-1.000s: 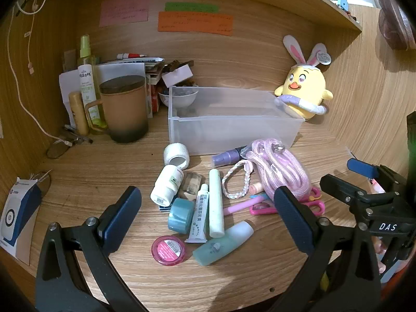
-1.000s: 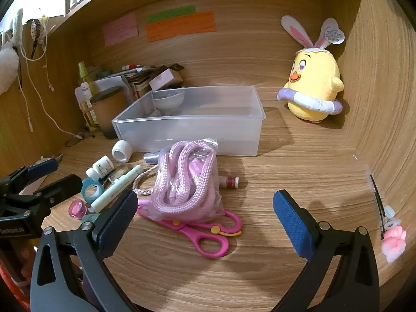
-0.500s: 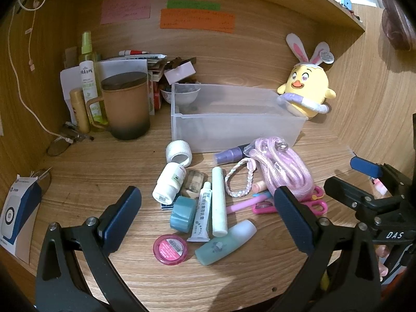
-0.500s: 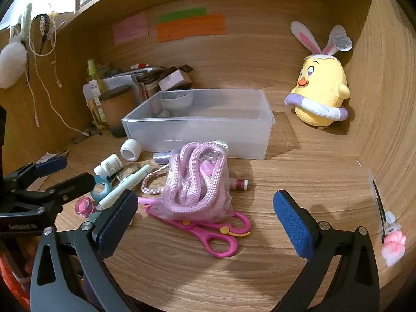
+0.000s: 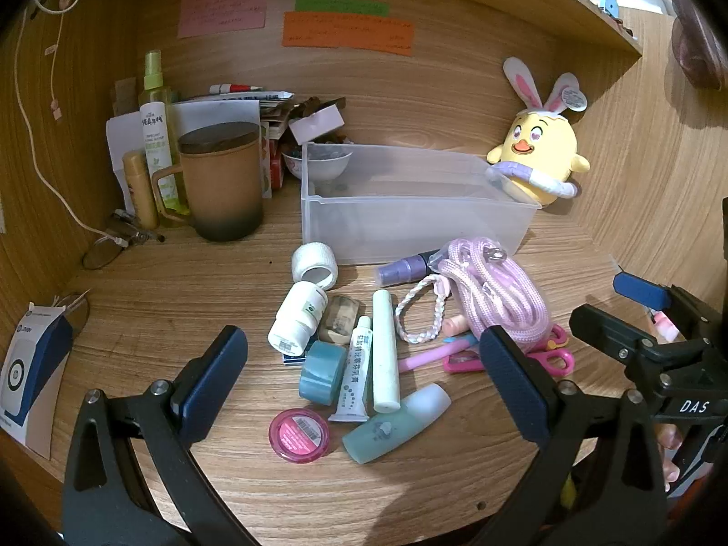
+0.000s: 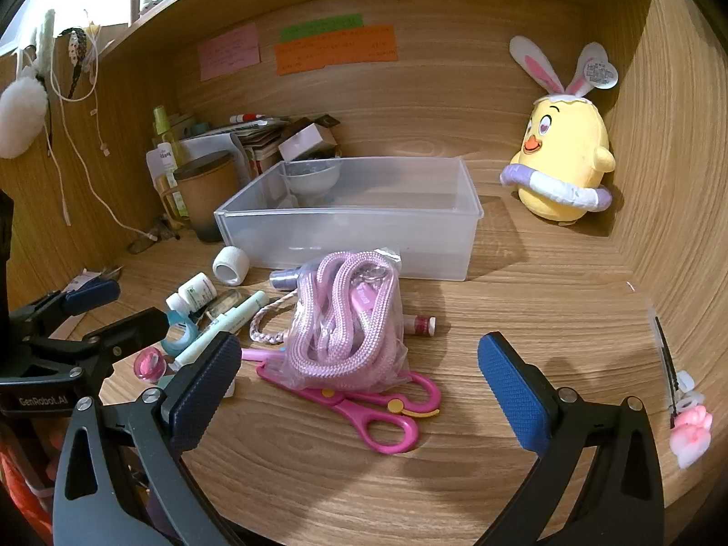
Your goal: Organize objects
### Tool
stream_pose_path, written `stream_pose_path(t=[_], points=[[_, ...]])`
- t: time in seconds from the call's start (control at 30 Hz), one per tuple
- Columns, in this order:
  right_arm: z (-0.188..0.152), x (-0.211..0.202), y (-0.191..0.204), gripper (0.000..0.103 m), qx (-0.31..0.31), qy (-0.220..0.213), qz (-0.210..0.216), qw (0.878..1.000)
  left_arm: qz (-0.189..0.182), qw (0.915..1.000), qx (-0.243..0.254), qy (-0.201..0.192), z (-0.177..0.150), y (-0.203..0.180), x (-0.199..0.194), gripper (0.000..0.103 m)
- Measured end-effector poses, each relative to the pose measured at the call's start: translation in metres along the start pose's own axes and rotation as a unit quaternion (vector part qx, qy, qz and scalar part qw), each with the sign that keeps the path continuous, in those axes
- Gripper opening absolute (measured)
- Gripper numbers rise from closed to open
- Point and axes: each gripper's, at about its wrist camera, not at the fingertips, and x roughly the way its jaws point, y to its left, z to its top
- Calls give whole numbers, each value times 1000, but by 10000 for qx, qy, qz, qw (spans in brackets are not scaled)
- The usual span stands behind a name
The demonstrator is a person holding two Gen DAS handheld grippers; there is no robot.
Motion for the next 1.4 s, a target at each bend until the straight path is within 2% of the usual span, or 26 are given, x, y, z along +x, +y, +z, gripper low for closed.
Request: stream_pose_path(t=[0.93,1.2,1.33,1.37,1.4], points=[[0,1,0,103,17,20,22,10000,-4,10000,-65,41,-4,0,2,103],[-3,13,0,103,20,218,97,9997,-22,9997,-73,217,-7,7,8,103],[-6,21,-6,103,5,388,95,9992,125,9997,-74,185,-9,19,8,103],[-7,24,-8,103,30,453,100,9989,177,9996,-74,197,-10,22,8,102],[-8,25,-12,102,62,501,114,9987,207,9995,-82,211,-11,26,8,95]])
